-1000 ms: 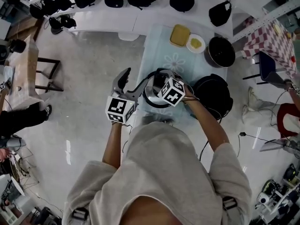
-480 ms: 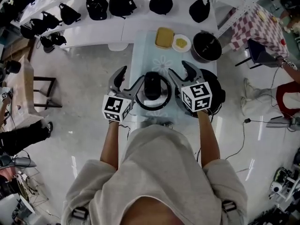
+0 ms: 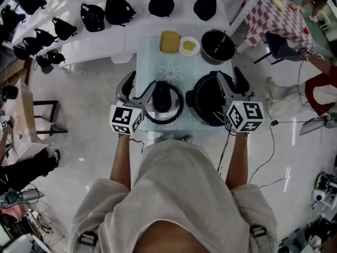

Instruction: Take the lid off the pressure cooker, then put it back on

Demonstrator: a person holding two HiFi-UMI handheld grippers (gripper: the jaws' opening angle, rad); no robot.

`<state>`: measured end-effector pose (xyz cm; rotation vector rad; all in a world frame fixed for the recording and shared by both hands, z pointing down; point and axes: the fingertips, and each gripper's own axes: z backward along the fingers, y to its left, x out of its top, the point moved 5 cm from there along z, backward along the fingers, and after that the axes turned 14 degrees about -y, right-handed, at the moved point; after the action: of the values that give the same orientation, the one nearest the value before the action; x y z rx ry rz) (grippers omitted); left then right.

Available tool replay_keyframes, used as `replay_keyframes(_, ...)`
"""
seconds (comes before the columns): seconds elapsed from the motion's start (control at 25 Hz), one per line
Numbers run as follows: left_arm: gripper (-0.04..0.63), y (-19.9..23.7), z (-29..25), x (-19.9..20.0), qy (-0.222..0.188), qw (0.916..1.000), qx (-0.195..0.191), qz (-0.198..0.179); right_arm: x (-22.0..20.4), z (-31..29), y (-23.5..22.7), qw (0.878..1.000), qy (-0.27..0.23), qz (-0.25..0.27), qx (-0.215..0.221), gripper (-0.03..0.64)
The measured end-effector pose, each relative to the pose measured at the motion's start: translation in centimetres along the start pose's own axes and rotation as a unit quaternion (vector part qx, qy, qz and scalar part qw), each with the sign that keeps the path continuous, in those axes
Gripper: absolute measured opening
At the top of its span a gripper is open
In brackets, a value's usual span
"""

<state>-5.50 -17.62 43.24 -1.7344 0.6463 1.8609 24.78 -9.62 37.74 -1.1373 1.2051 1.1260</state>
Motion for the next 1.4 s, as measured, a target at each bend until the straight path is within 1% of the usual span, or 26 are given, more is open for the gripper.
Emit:
replay_keyframes(0.08, 0.313, -0.5, -0.8, 0.0, -0.003, 0.9999, -0.011, 0.000, 0.7, 1.5, -1.4, 1.000, -0.006, 0.002, -0.020, 0.259)
replay_keyframes(0.2, 0.313, -1.5, -1.4, 0.1, -0.004, 0.9998, -0.020, 0.003, 1.0, 2.8, -2.4, 0.999, -0.011, 0.002, -0.032, 0.259)
replay_keyframes(0.32, 0.313, -2.4, -1.8, 0.1, -0.003, 0.9996, -0.028, 0.003, 0.8, 3.1, -2.3, 1.000, -0.007, 0.000, -0.030, 0.259)
replay_keyframes(0.44, 0.313, -2.8, -2.0, 0.1, -0.002, 0.9995, -0.030, 0.001, 0.1, 2.7, -1.7, 1.000, 0.004, 0.003, -0.014, 0.259)
replay_keyframes(0.56, 0.313, -2.6, -1.6, -0.1, -0.001, 0.9998, -0.020, 0.002, -1.0, 1.4, -0.1, 1.000, 0.020, 0.007, 0.020, 0.261)
replay_keyframes(0.68, 0.313, -1.8, -0.5, -0.3, 0.000, 1.0000, -0.001, 0.003, -2.4, -0.6, 2.9, 0.996, 0.041, 0.016, 0.074, 0.261)
replay_keyframes(0.76, 0.313, -1.0, 0.4, -0.4, 0.001, 0.9999, 0.015, 0.003, -3.7, -2.1, 5.7, 0.990, 0.060, 0.025, 0.121, 0.262)
replay_keyframes(0.84, 0.313, -0.1, 1.5, -0.6, 0.002, 0.9995, 0.032, 0.004, -5.4, -3.5, 8.9, 0.981, 0.084, 0.037, 0.173, 0.264)
replay_keyframes(0.92, 0.313, 0.8, 2.6, -0.9, 0.004, 0.9987, 0.051, 0.005, -7.6, -4.8, 12.0, 0.966, 0.112, 0.053, 0.226, 0.268)
replay_keyframes(1.0, 0.313, 1.7, 3.7, -1.1, 0.007, 0.9975, 0.070, 0.007, -10.0, -5.7, 15.0, 0.949, 0.139, 0.069, 0.274, 0.269)
replay_keyframes(1.08, 0.313, 2.7, 4.8, -1.2, 0.009, 0.9961, 0.087, 0.010, -12.4, -6.2, 18.0, 0.926, 0.173, 0.093, 0.321, 0.272)
replay_keyframes(1.12, 0.313, 3.1, 5.3, -1.3, 0.010, 0.9954, 0.094, 0.011, -13.6, -6.2, 19.3, 0.911, 0.195, 0.111, 0.346, 0.273)
replay_keyframes(1.16, 0.313, 3.5, 5.8, -1.4, 0.011, 0.9947, 0.101, 0.013, -15.0, -6.1, 20.5, 0.893, 0.218, 0.133, 0.370, 0.275)
replay_keyframes(1.28, 0.313, 4.3, 6.9, -1.8, 0.013, 0.9929, 0.117, 0.019, -19.4, -5.5, 23.3, 0.834, 0.279, 0.191, 0.436, 0.284)
replay_keyframes(1.4, 0.313, 4.9, 7.6, -2.0, 0.015, 0.9917, 0.125, 0.025, -23.5, -5.0, 24.8, 0.779, 0.327, 0.239, 0.479, 0.287)
